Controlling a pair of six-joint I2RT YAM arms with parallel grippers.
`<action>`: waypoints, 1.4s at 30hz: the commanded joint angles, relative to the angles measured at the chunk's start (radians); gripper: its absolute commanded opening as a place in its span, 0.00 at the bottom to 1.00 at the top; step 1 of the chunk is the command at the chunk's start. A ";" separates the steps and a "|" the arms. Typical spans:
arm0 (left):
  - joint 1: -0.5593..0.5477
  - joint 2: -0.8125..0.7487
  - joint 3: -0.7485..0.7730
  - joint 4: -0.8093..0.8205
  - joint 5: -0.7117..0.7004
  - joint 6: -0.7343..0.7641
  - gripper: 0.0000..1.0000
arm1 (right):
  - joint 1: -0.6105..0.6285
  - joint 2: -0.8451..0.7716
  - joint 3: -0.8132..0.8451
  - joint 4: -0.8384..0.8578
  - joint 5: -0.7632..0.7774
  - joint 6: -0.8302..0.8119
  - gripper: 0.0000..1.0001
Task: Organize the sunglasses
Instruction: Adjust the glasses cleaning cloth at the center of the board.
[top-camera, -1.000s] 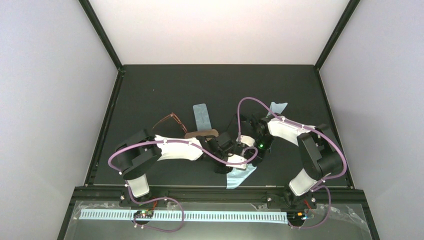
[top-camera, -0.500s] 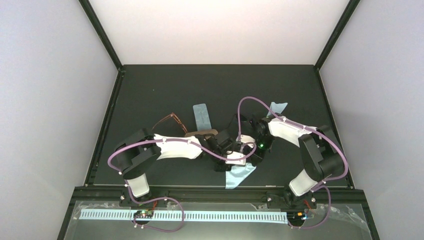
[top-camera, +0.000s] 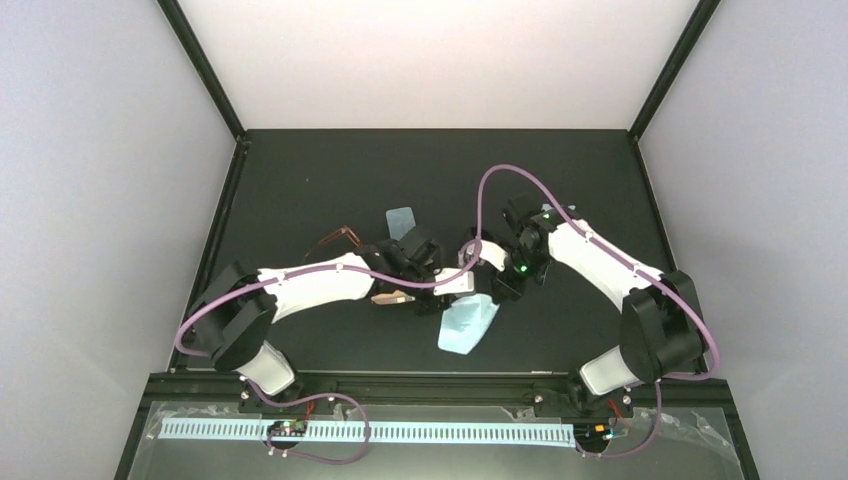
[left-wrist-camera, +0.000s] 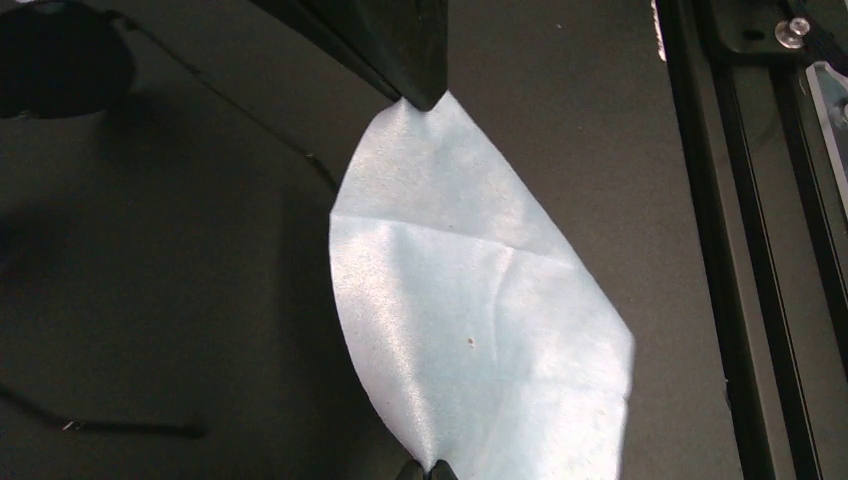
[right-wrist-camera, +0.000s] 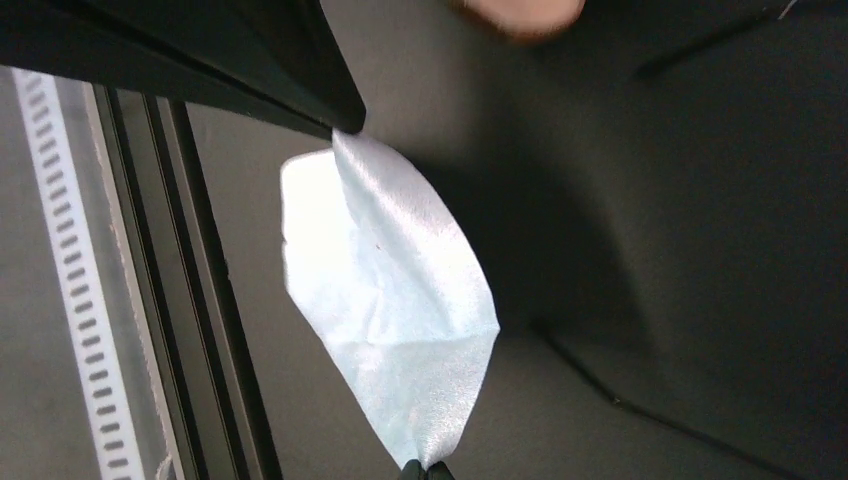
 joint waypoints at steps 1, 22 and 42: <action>0.058 -0.073 0.033 -0.070 0.037 0.039 0.01 | -0.006 -0.007 0.100 -0.042 -0.062 -0.038 0.01; 0.111 -0.310 0.015 -0.357 0.053 0.192 0.02 | 0.088 -0.003 0.299 -0.177 -0.167 -0.118 0.01; 0.028 -0.260 0.095 -0.518 0.254 0.270 0.01 | 0.174 -0.135 0.095 -0.173 -0.282 -0.085 0.02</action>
